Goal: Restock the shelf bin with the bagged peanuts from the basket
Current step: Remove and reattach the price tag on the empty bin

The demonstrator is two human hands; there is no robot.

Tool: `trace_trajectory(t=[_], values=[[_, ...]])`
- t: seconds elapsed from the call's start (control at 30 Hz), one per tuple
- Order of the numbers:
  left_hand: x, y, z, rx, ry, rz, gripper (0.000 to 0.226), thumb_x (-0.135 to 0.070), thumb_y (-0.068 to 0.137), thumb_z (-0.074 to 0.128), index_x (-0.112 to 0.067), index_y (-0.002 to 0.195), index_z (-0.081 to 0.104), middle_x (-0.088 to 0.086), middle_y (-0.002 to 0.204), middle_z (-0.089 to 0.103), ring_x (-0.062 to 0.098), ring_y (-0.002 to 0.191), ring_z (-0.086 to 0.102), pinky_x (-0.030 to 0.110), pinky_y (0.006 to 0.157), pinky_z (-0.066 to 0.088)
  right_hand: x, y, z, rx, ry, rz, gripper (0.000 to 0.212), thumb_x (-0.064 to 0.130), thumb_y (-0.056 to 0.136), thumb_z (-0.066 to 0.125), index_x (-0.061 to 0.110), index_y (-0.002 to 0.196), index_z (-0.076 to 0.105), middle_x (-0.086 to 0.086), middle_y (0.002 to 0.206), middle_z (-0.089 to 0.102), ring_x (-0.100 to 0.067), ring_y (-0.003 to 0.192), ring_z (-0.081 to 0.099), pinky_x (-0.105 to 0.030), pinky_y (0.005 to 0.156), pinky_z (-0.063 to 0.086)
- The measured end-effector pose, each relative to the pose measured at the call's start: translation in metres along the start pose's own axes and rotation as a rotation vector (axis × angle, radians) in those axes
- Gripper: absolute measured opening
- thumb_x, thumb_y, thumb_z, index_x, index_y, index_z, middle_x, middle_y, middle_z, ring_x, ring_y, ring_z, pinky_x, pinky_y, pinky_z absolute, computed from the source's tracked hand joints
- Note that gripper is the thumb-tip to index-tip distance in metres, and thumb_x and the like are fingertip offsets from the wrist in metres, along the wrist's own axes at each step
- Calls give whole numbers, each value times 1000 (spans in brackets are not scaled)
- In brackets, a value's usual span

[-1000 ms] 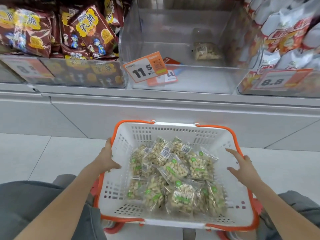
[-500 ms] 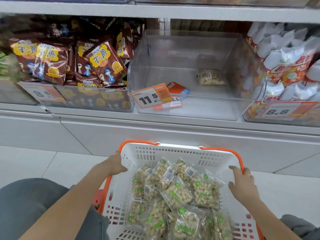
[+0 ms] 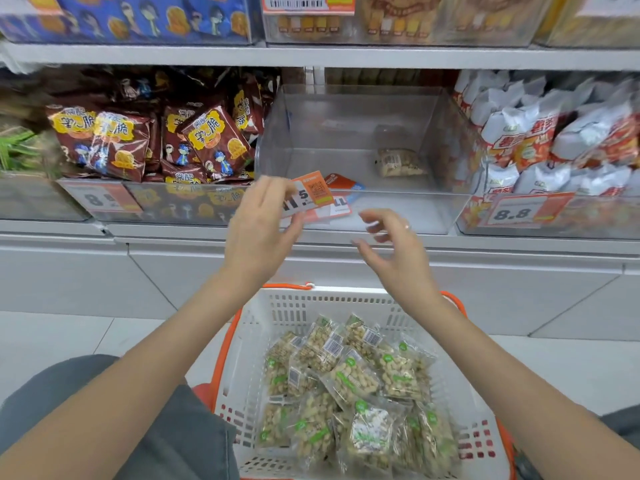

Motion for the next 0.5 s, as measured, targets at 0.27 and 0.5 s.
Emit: trace_trajectory(t=[0.27, 0.5], values=[[33, 51, 29, 417, 80, 93, 36, -5, 85, 62, -13, 120, 65, 11, 116, 68, 31, 108, 60, 49, 105, 37, 27, 114, 41, 206, -201, -75, 23, 16, 88, 63, 21, 108, 72, 0, 100, 72, -6, 76, 58, -31, 83, 49], [49, 67, 34, 471, -188, -88, 25, -7, 84, 67, -17, 106, 73, 4, 102, 73, 13, 92, 67, 28, 90, 51, 4, 133, 34, 260, 62, 134, 13, 3, 84, 66, 8, 92, 75, -4, 80, 72, -9, 68, 66, -20, 68, 55]])
Point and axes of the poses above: each hand's wrist, its own y-axis towards the middle knuckle, its own z-axis out of the palm, x = y × z, the point moved 4 cm from there along y, towards the middle knuckle
